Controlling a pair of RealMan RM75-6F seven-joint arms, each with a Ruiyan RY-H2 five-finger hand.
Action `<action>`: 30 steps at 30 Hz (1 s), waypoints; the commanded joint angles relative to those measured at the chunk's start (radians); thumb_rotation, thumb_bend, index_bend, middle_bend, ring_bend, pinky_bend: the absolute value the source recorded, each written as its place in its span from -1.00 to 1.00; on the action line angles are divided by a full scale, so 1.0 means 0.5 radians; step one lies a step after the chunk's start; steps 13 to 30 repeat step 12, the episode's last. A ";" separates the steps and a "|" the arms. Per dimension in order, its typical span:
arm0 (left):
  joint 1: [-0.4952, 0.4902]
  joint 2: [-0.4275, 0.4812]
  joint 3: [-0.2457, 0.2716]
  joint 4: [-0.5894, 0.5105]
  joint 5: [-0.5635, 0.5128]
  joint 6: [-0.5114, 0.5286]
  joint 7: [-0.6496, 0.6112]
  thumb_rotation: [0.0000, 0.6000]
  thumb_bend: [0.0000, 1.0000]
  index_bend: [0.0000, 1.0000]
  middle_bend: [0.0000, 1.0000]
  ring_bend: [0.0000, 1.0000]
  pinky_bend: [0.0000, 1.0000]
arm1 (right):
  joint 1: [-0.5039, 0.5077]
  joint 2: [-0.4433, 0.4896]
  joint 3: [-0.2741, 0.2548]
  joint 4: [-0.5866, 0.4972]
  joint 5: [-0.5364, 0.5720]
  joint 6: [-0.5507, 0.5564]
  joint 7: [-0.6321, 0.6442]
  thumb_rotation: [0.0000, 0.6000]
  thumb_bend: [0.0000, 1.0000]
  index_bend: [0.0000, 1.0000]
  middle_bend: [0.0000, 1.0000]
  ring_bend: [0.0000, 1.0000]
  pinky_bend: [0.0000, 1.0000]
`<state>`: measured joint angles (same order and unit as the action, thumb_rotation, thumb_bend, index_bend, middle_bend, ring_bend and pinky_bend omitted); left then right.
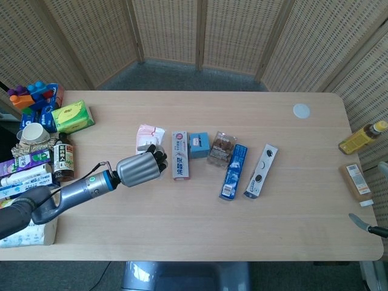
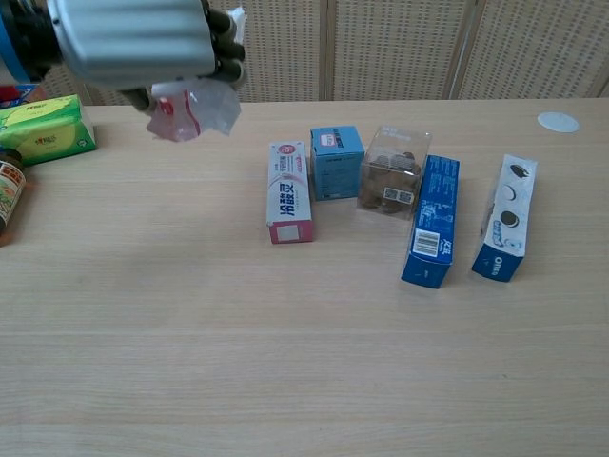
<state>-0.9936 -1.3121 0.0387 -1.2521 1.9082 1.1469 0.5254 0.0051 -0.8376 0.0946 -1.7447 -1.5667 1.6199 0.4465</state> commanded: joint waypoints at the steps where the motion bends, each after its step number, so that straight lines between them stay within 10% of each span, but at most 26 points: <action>1: -0.034 0.227 -0.115 -0.278 -0.059 -0.044 0.158 1.00 -1.00 0.64 0.52 0.44 0.37 | -0.002 0.001 -0.002 0.000 -0.006 0.006 0.001 1.00 -1.00 -1.00 -1.00 -1.00 -1.00; 30: -0.009 0.417 -0.213 -0.523 -0.109 -0.112 0.293 1.00 -1.00 0.63 0.51 0.44 0.37 | -0.006 0.005 -0.001 0.000 -0.011 0.024 0.015 1.00 -1.00 -1.00 -1.00 -1.00 -1.00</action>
